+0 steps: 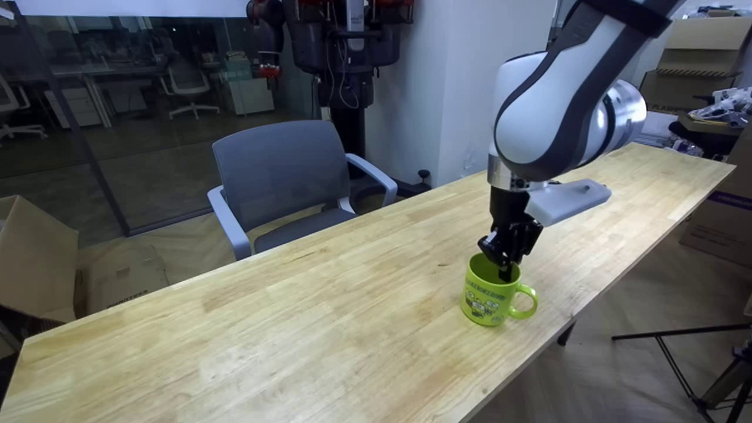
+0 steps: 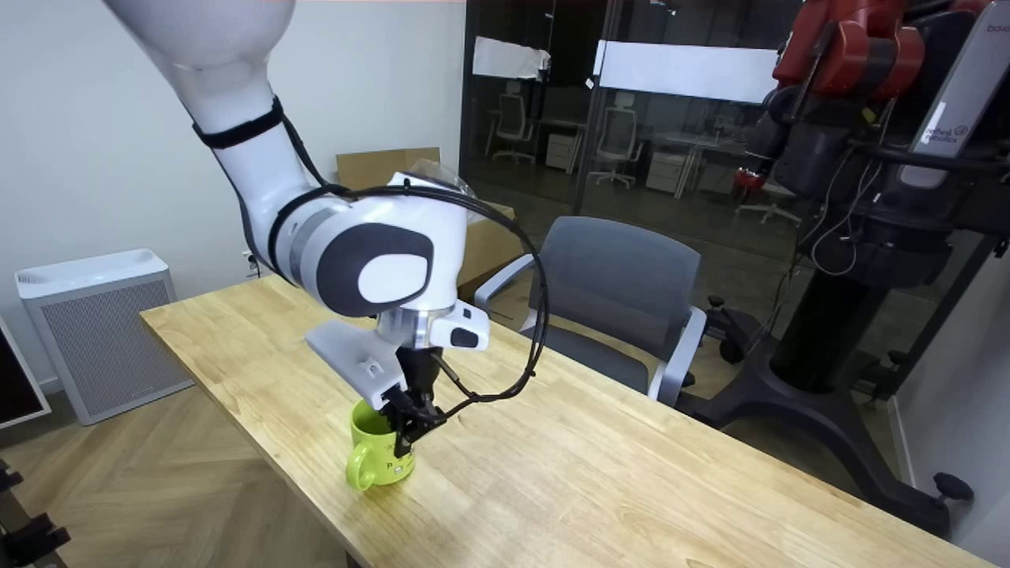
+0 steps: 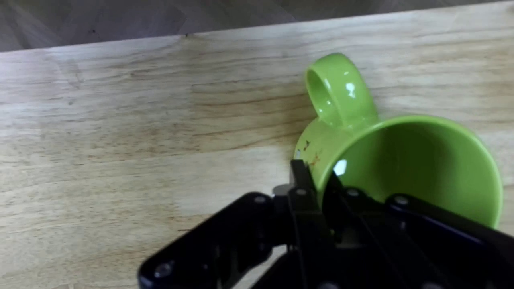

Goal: Move the green cup forward

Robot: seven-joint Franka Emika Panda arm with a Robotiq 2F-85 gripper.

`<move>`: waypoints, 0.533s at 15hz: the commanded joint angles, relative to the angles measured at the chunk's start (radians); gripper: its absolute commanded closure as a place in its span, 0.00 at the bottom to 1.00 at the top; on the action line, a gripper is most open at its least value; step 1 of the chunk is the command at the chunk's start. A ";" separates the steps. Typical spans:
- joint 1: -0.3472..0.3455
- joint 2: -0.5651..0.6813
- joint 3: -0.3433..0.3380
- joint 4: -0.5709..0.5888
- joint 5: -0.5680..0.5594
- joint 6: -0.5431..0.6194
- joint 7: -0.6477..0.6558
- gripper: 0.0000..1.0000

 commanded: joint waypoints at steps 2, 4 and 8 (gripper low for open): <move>-0.070 0.032 -0.022 0.120 0.097 -0.043 0.064 0.97; -0.090 0.061 -0.042 0.190 0.125 -0.068 0.103 0.97; -0.089 0.147 -0.073 0.347 0.125 -0.142 0.181 0.97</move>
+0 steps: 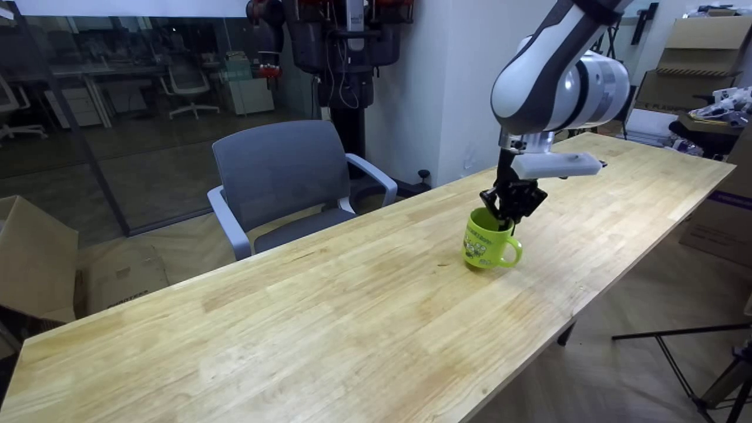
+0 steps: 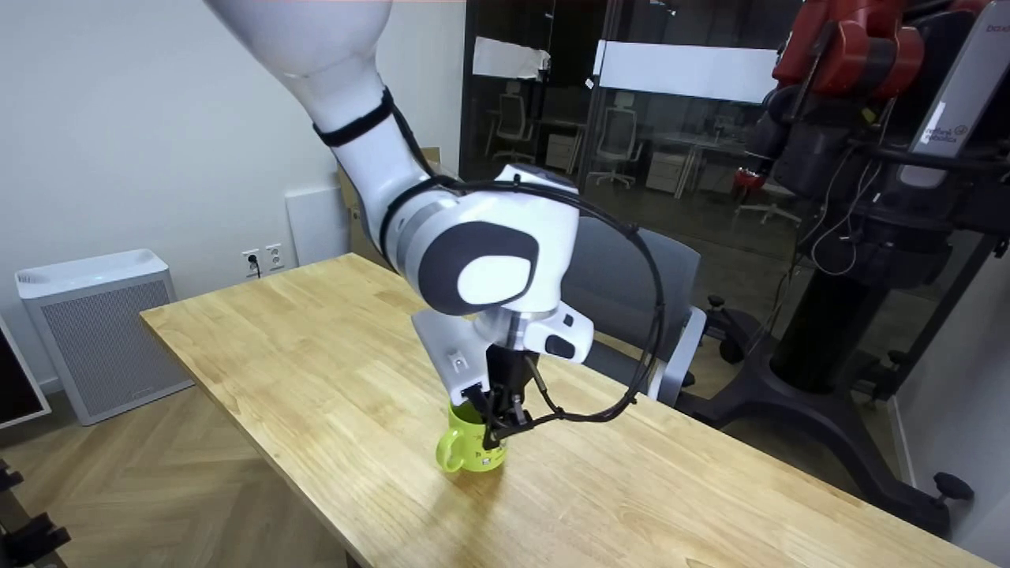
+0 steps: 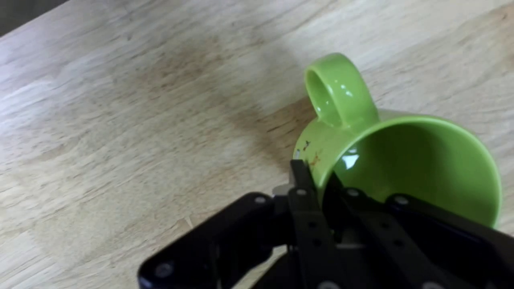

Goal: Move the green cup forward

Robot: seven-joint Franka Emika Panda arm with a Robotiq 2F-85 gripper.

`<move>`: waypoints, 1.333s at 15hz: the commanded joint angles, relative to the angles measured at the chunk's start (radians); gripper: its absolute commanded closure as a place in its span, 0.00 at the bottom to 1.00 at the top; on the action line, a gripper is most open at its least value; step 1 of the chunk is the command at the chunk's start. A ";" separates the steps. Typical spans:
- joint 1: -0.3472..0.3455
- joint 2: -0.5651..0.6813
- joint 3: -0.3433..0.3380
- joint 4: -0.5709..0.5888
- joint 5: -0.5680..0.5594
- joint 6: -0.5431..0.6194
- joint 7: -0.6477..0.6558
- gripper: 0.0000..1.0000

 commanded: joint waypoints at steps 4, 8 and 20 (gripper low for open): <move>0.030 0.162 -0.012 0.284 -0.002 -0.182 0.132 0.97; 0.048 0.240 -0.004 0.423 -0.011 -0.309 0.145 0.97; 0.080 0.329 -0.008 0.605 -0.022 -0.388 0.154 0.97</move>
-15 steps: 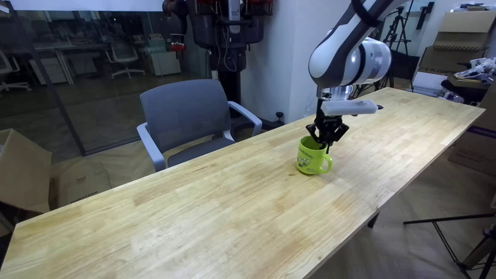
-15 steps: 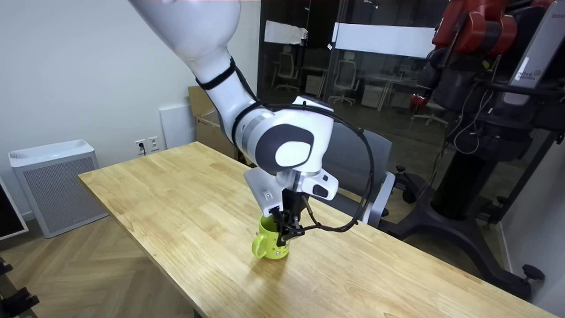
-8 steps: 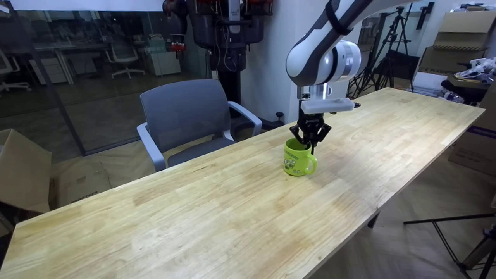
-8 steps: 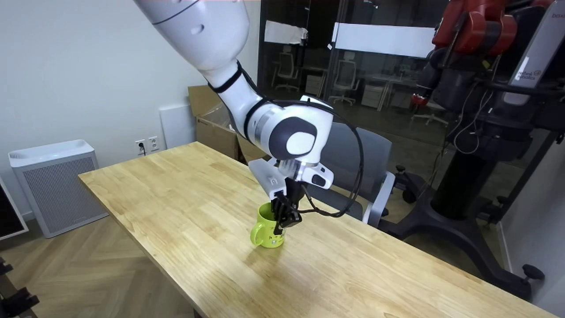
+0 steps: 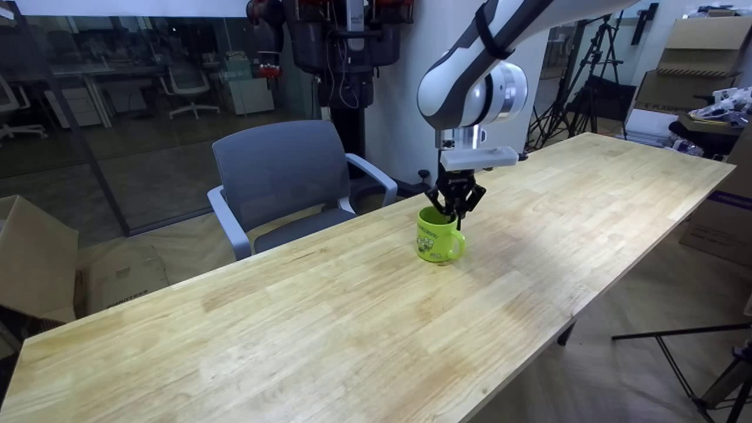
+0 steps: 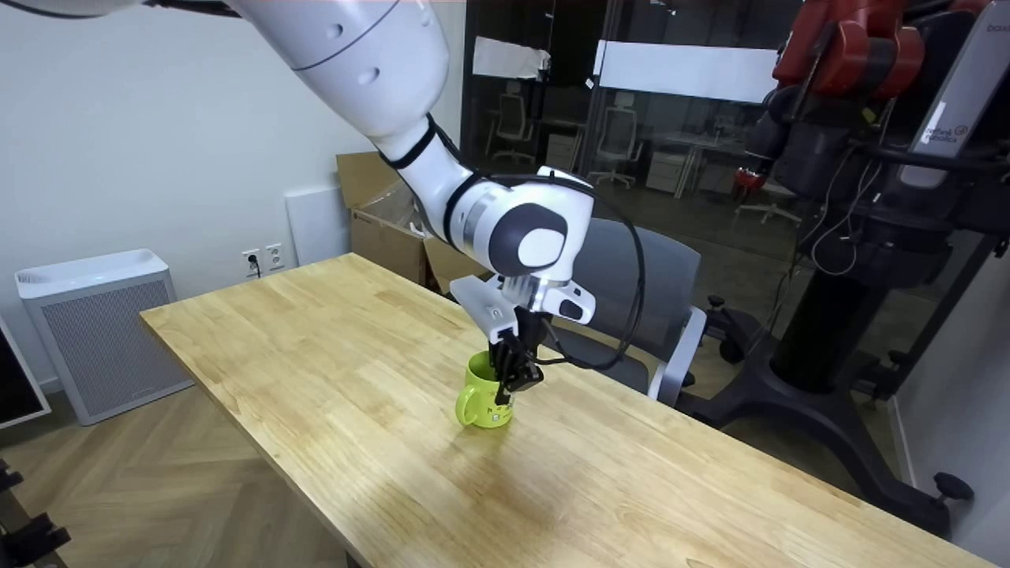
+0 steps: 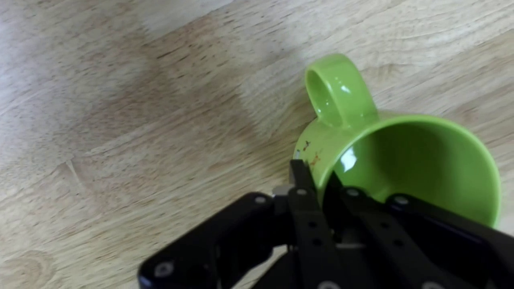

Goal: Move the green cup forward

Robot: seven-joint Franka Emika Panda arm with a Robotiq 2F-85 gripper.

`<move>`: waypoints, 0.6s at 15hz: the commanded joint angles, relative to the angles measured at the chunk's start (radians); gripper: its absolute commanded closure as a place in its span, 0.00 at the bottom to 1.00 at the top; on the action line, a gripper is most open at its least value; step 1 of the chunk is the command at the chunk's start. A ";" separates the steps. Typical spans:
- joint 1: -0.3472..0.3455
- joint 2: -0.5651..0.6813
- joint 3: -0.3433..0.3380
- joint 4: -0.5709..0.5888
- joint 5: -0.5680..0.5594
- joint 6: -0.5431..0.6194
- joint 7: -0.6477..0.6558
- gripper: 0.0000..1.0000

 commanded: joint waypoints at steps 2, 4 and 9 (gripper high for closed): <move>0.005 0.027 -0.003 0.073 -0.015 -0.046 0.043 0.97; 0.004 0.029 -0.003 0.078 -0.014 -0.051 0.043 0.97; 0.014 0.007 -0.010 0.061 -0.020 -0.041 0.054 0.44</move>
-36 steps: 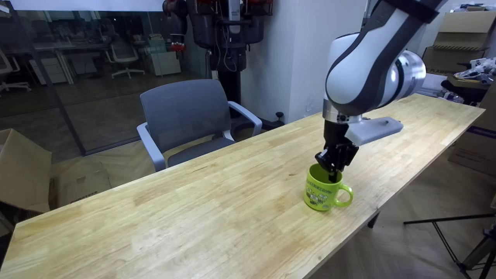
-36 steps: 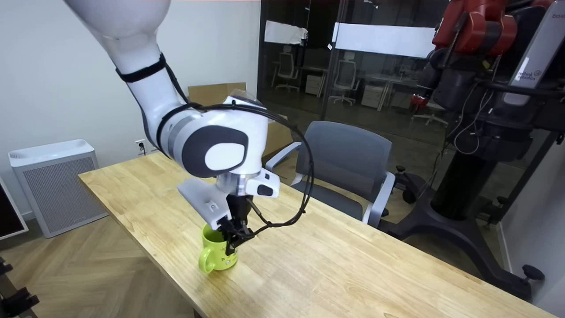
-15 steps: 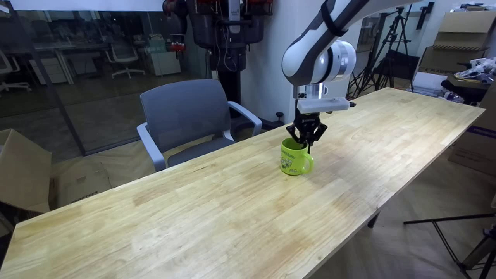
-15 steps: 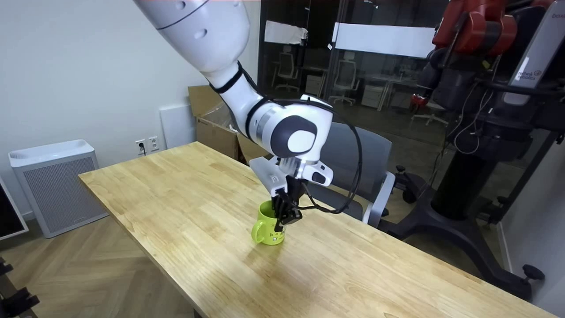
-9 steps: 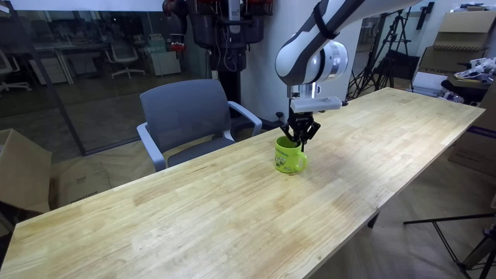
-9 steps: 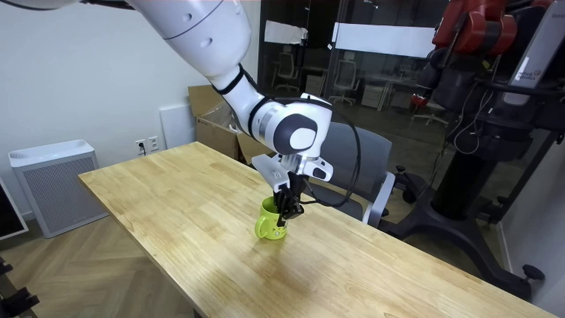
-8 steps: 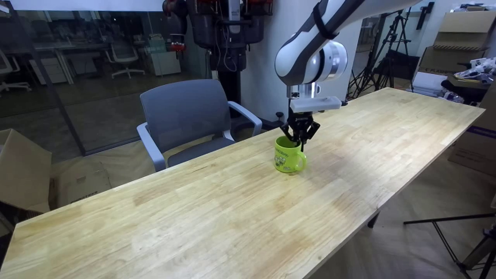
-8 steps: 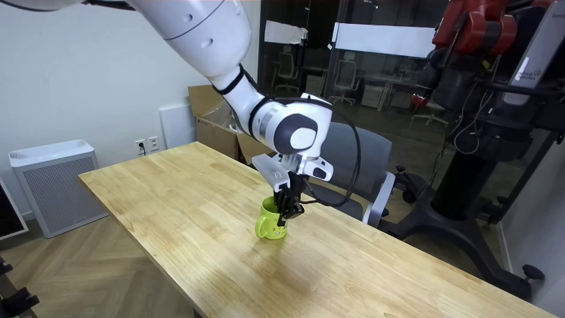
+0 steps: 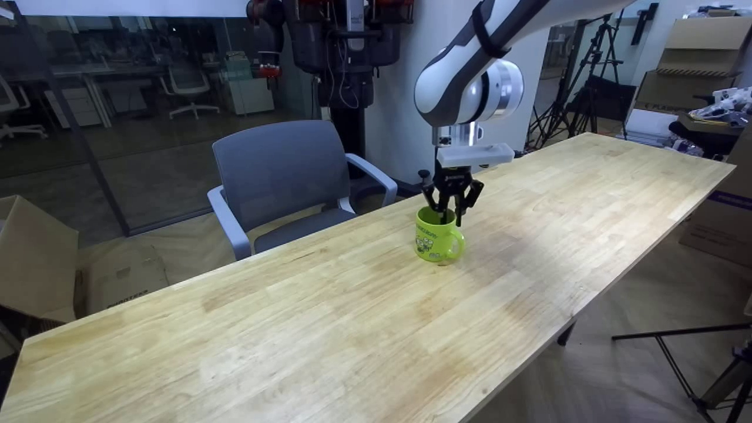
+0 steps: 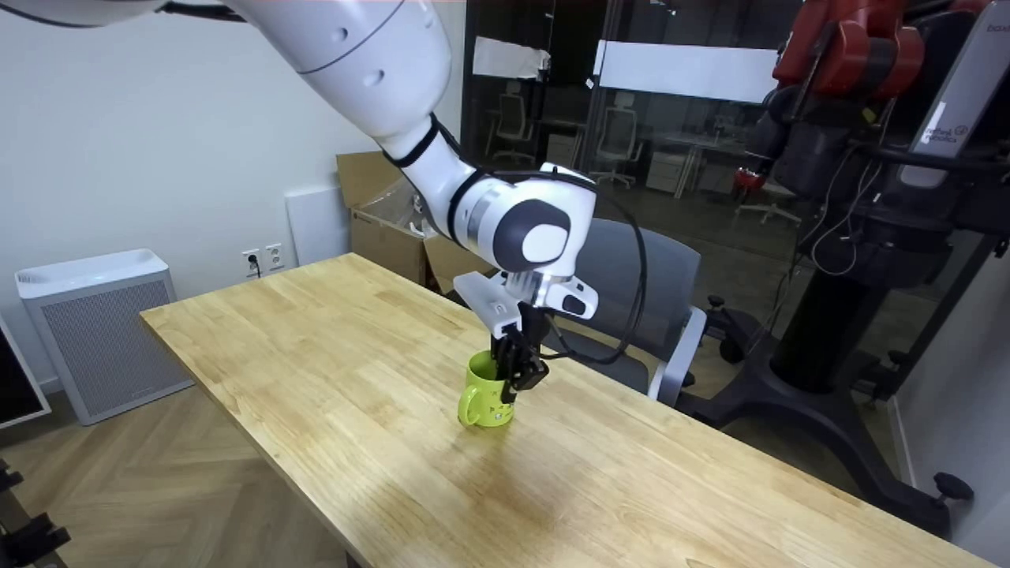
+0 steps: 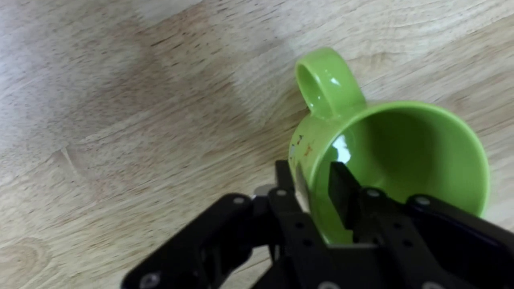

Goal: Move the green cup forward

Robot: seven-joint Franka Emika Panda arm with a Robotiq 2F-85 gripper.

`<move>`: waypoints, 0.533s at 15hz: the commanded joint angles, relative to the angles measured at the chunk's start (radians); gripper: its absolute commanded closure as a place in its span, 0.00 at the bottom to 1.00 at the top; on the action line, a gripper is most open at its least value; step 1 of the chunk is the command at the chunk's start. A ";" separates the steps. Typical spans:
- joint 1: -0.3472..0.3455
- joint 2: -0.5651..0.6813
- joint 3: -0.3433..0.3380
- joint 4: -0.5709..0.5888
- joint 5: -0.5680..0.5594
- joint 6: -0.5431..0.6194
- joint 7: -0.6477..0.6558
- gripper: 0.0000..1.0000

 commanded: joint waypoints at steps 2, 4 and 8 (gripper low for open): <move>0.022 -0.031 -0.012 0.000 -0.023 -0.013 0.058 0.31; 0.030 -0.050 -0.013 -0.016 -0.030 -0.007 0.067 0.18; 0.045 -0.080 -0.014 -0.039 -0.033 0.013 0.088 0.00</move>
